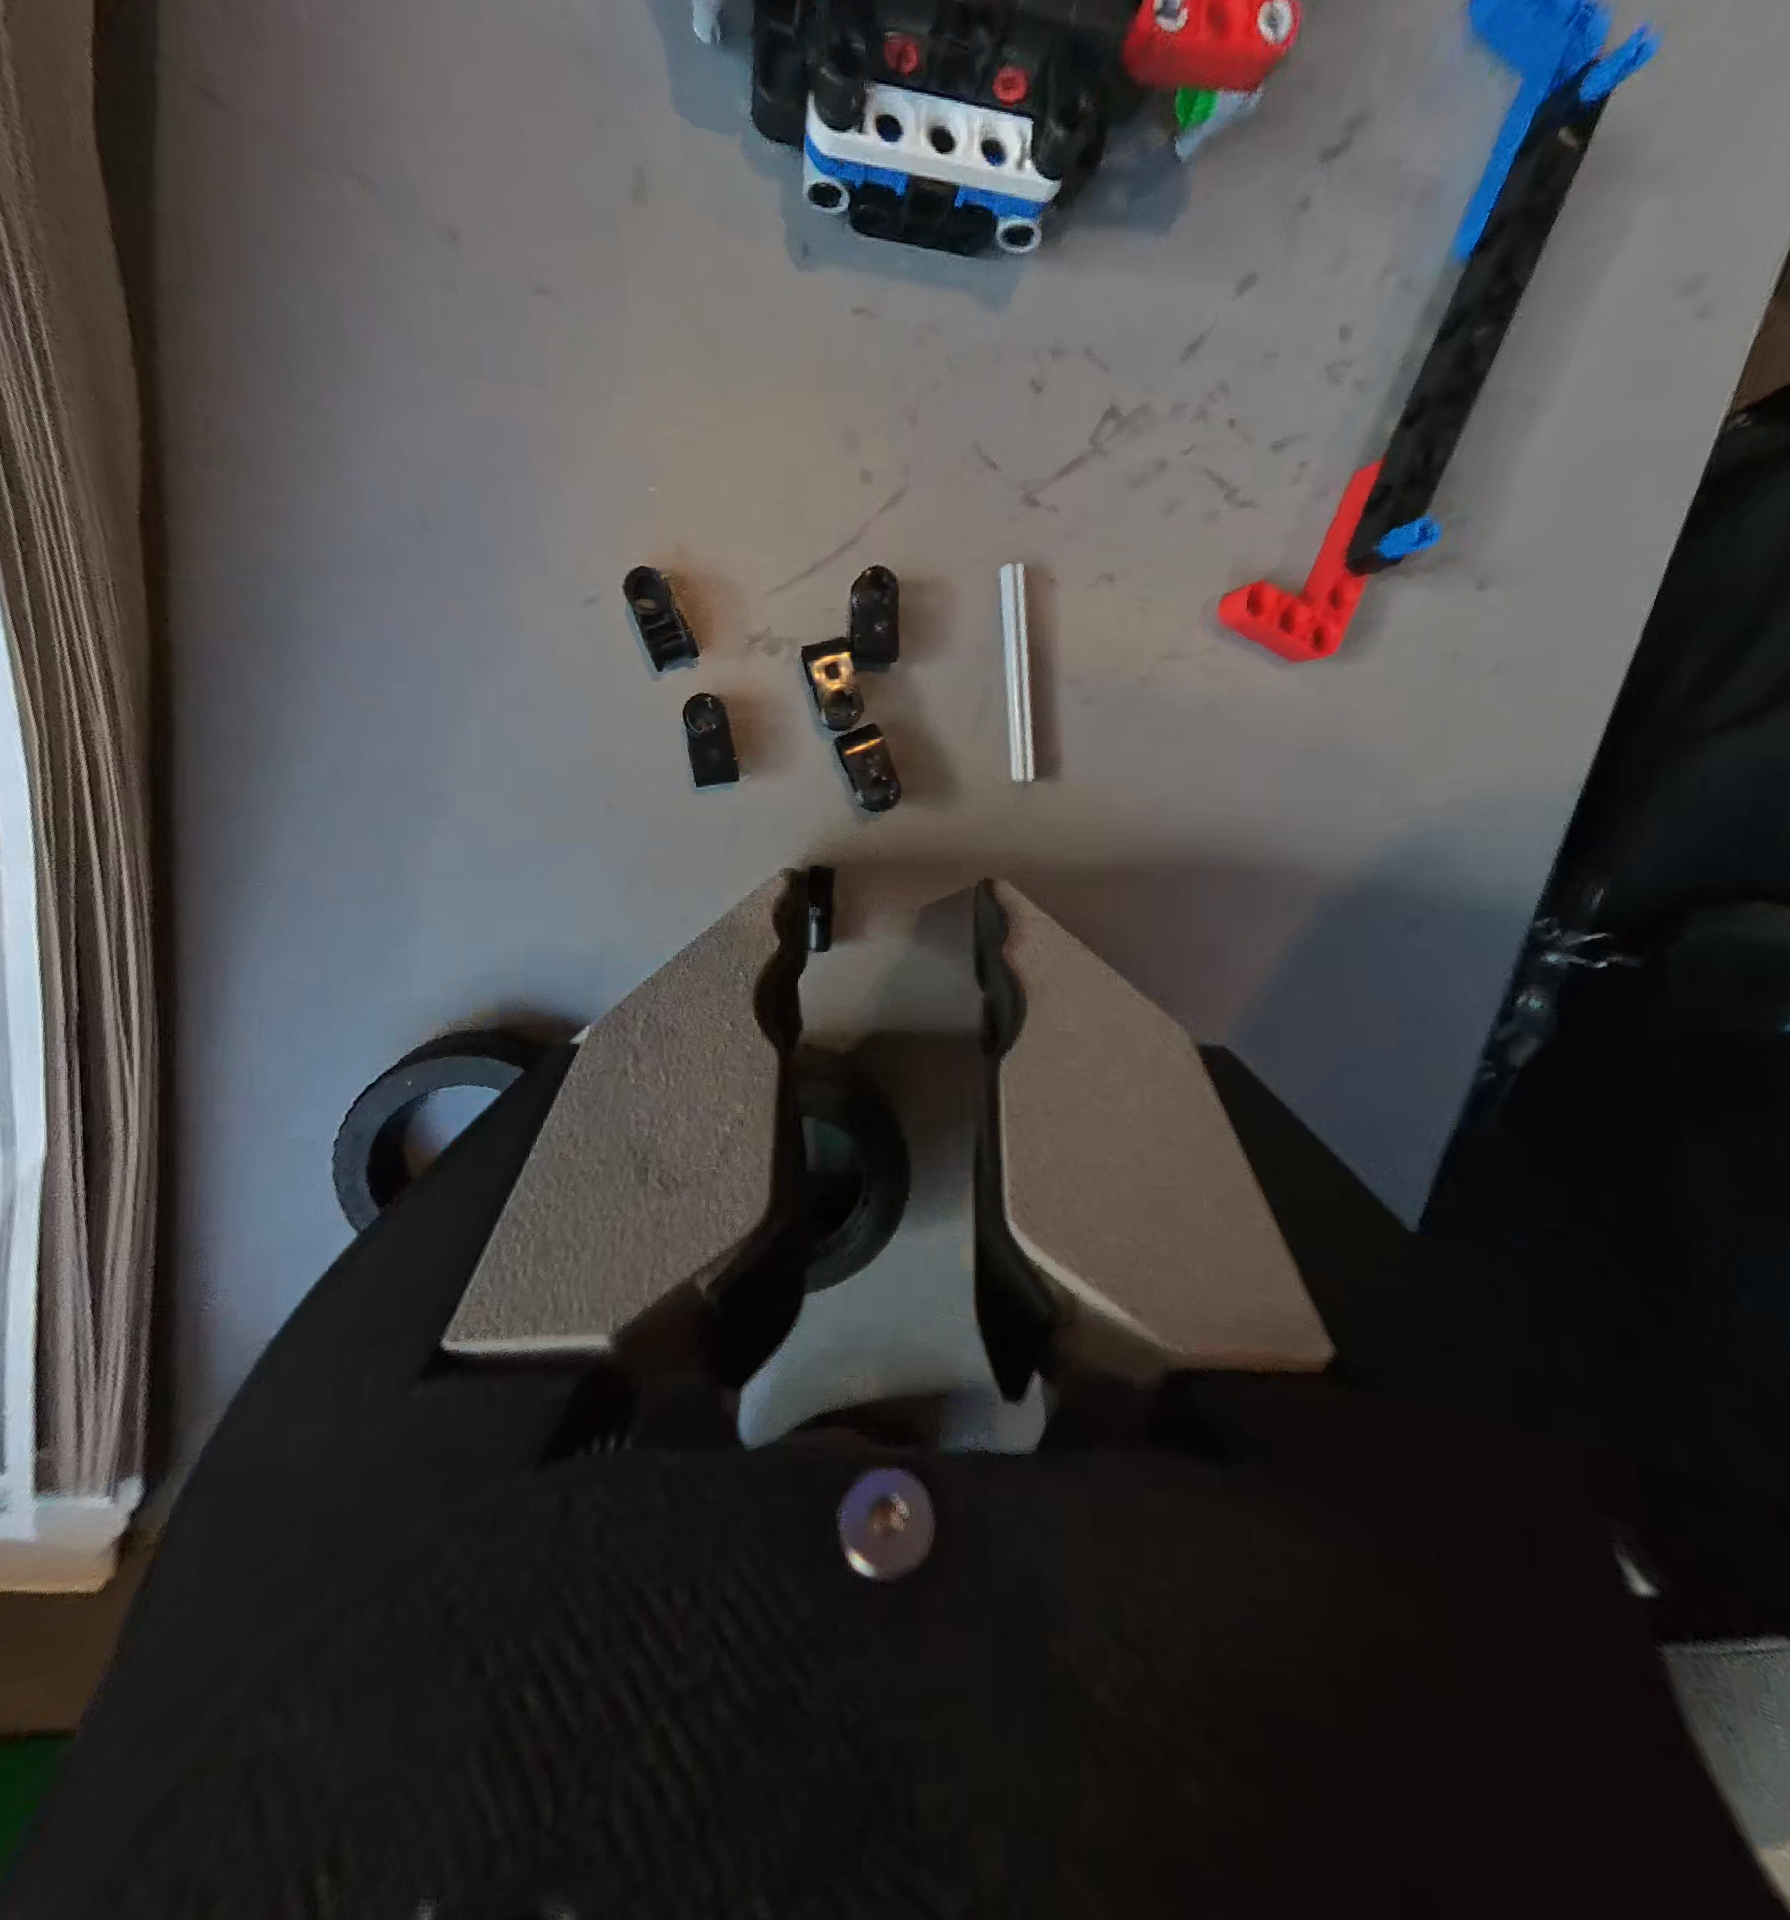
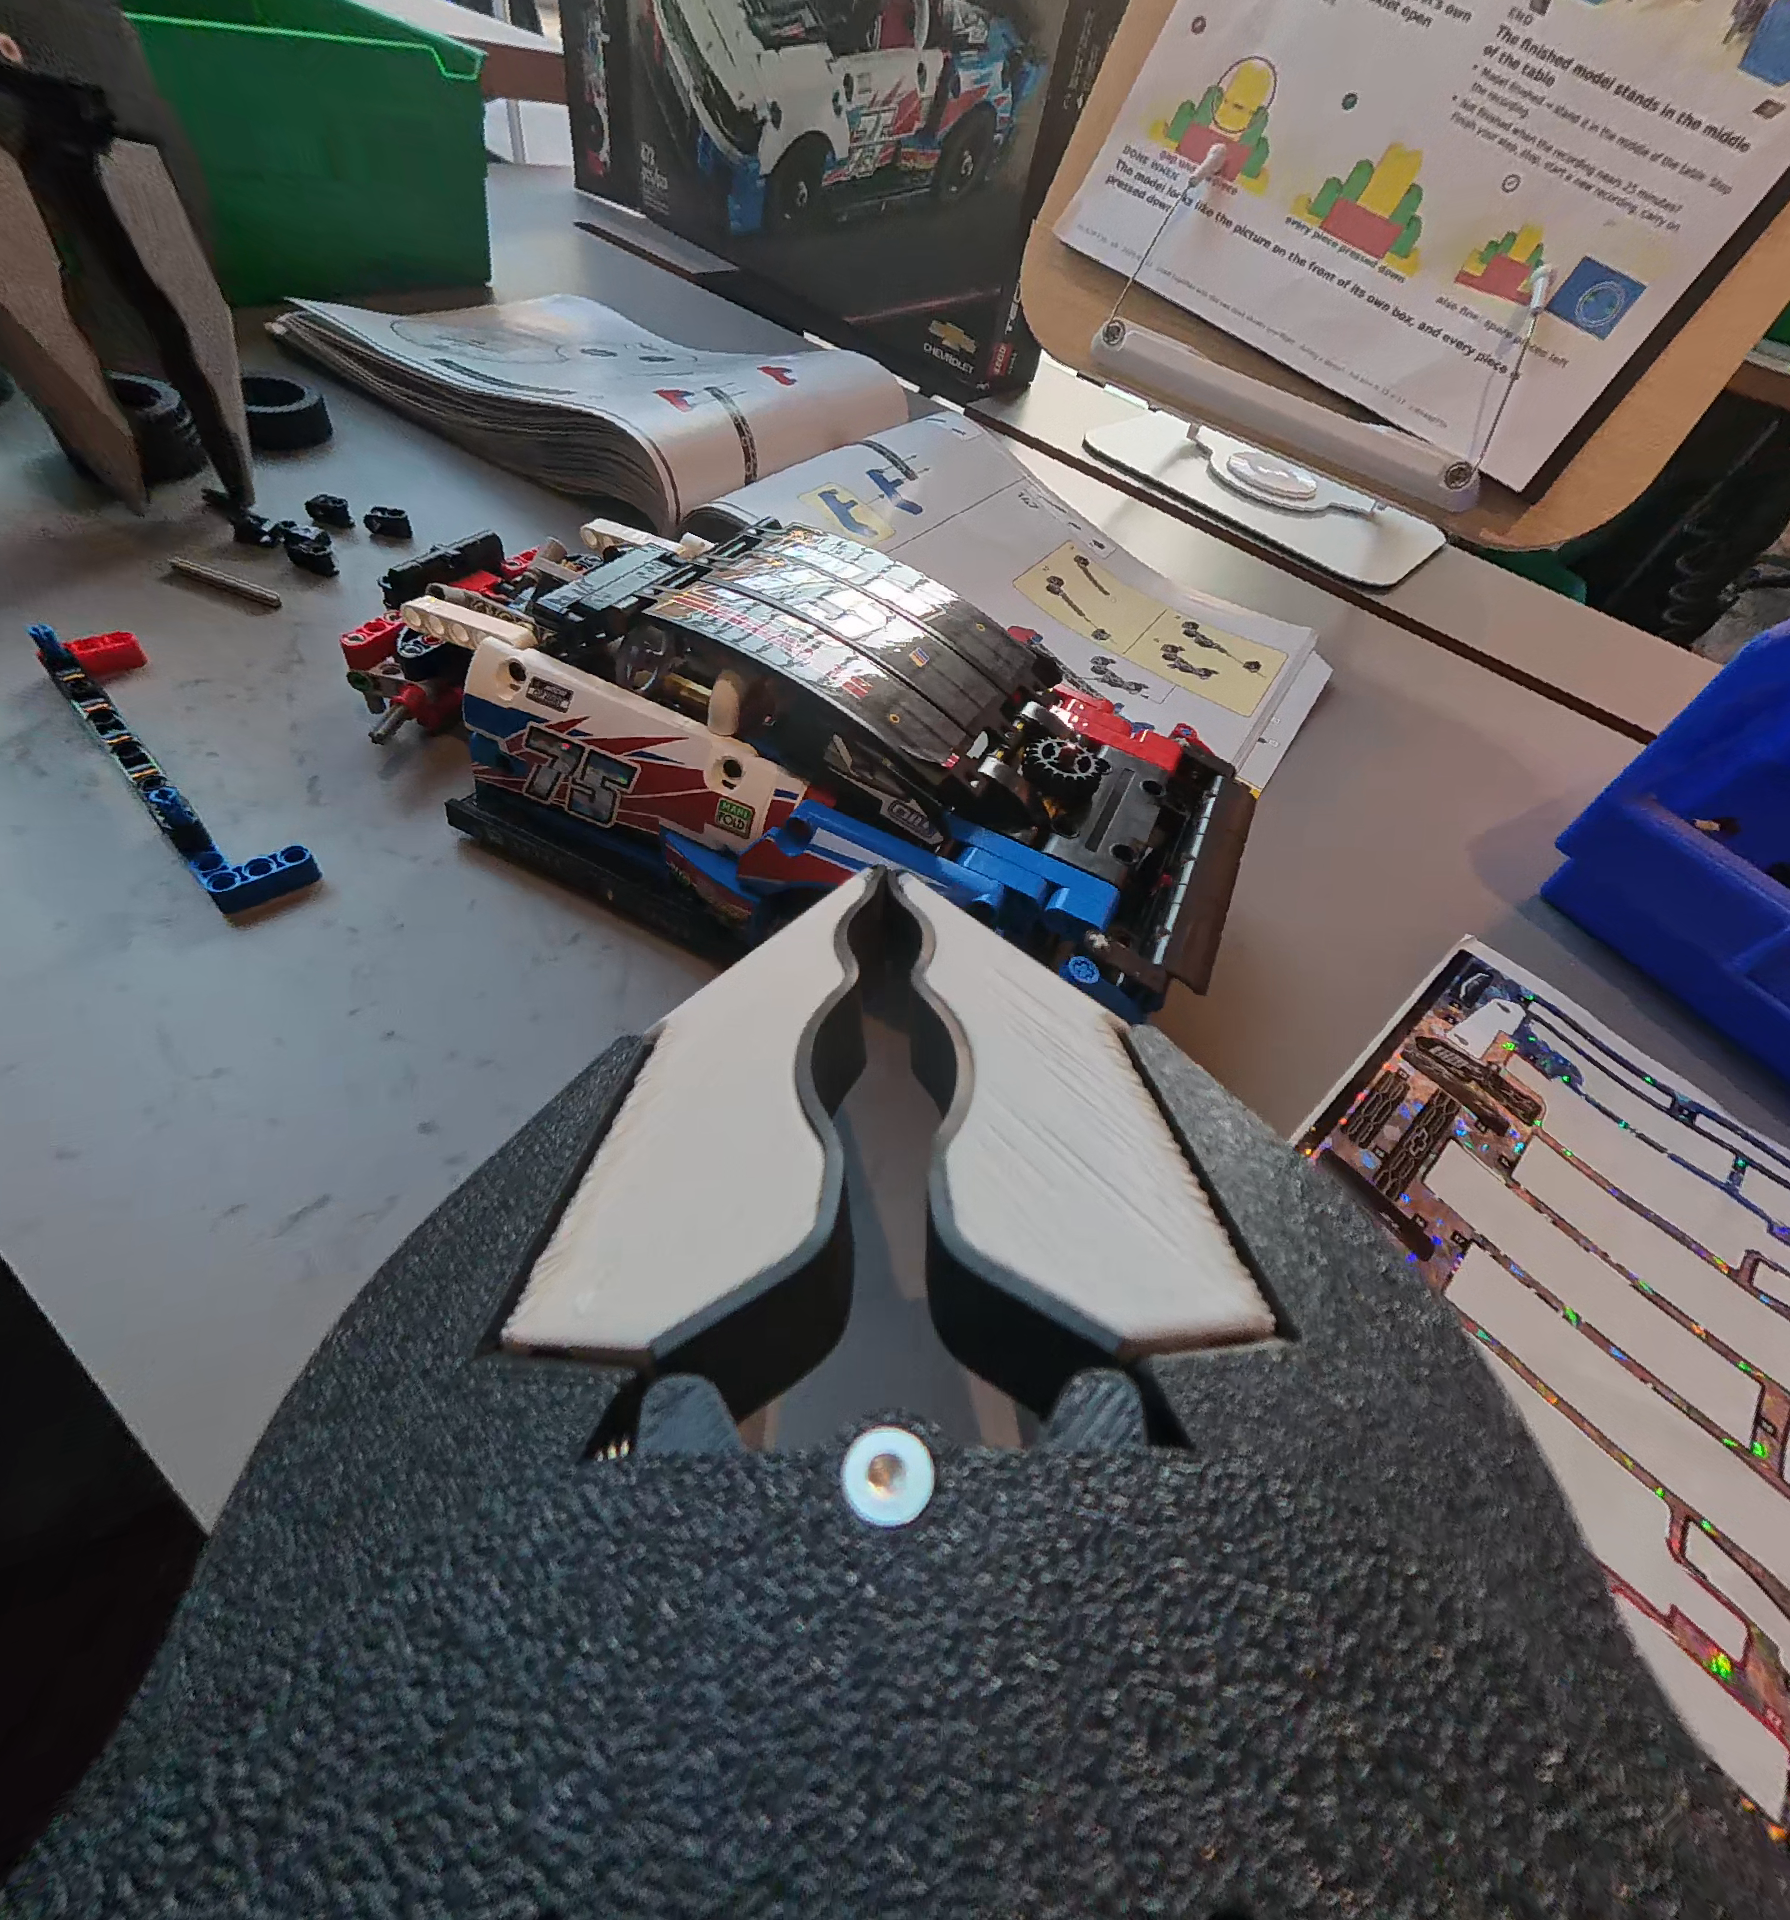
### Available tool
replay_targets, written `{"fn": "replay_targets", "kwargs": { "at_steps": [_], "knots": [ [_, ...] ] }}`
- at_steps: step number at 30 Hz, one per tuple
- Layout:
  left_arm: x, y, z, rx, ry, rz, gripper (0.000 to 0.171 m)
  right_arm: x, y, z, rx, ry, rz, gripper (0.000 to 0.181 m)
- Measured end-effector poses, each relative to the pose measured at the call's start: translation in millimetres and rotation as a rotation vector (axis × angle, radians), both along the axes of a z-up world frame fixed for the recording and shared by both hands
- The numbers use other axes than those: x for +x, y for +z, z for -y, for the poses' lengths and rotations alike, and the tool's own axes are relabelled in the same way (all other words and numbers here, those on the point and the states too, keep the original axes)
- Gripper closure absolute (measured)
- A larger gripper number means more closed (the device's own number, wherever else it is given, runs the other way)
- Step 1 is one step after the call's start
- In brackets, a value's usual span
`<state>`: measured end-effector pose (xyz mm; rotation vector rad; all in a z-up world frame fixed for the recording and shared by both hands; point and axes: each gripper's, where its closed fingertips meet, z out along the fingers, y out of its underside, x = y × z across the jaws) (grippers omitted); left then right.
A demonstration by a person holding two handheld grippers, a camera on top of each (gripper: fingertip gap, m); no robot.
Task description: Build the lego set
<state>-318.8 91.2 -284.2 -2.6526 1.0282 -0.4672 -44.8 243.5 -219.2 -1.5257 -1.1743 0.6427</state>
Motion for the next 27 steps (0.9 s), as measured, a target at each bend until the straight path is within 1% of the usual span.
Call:
{"fn": "replay_targets", "kwargs": {
  "at_steps": [2, 6, 7, 9, 11, 12, 14, 15, 16, 18, 20, 24, 27],
  "knots": [
    [3, 2, 4, 0.027, -0.052, -0.021, 0.139, 2, 0, -1, -0.004, -0.003, -0.005, 0.181],
    [8, 4, 8, 0.059, -0.107, -0.029, 0.128, 4, 1, -3, -0.007, -0.003, -0.012, 0.181],
    [8, 1, 9, 0.052, -0.1, -0.027, 0.125, 4, 1, -3, -0.007, -0.002, -0.011, 0.181],
    [9, 0, 8, 0.036, -0.072, -0.002, 0.125, 3, 0, -3, -0.003, 0.001, -0.005, 0.181],
    [6, 0, 10, 0.018, -0.062, -0.026, 0.122, 2, 0, -3, 0.003, 0.005, 0.001, 0.181],
    [5, 1, 8, 0.035, -0.055, -0.043, 0.121, 2, 0, -2, 0.006, 0.005, 0.002, 0.181],
    [12, 5, 8, 0.059, -0.068, -0.007, 0.123, 3, 1, -2, 0.009, 0.004, -0.003, 0.181],
    [13, 1, 11, 0.037, -0.074, -0.011, 0.119, 3, 1, -2, 0.009, 0.004, -0.007, 0.181],
    [14, 1, 9, 0.049, -0.068, -0.007, 0.121, 3, 2, -2, 0.007, 0.003, -0.011, 0.181],
    [16, 8, 11, 0.034, -0.054, 0.036, 0.115, 4, 3, -2, 0.008, 0.001, -0.016, 0.181],
    [11, 16, 6, 0.055, -0.013, 0.058, 0.112, 5, 3, -2, 0.01, -0.001, -0.017, 0.181],
    [-3, 23, 6, 0.076, 0.031, 0.061, 0.113, 5, 3, -2, 0.008, -0.003, -0.018, 0.181],
    [-19, 39, 12, 0.126, 0.071, 0.053, 0.115, 5, 3, -2, 0.01, -0.001, -0.017, 0.181]
  ]
}}
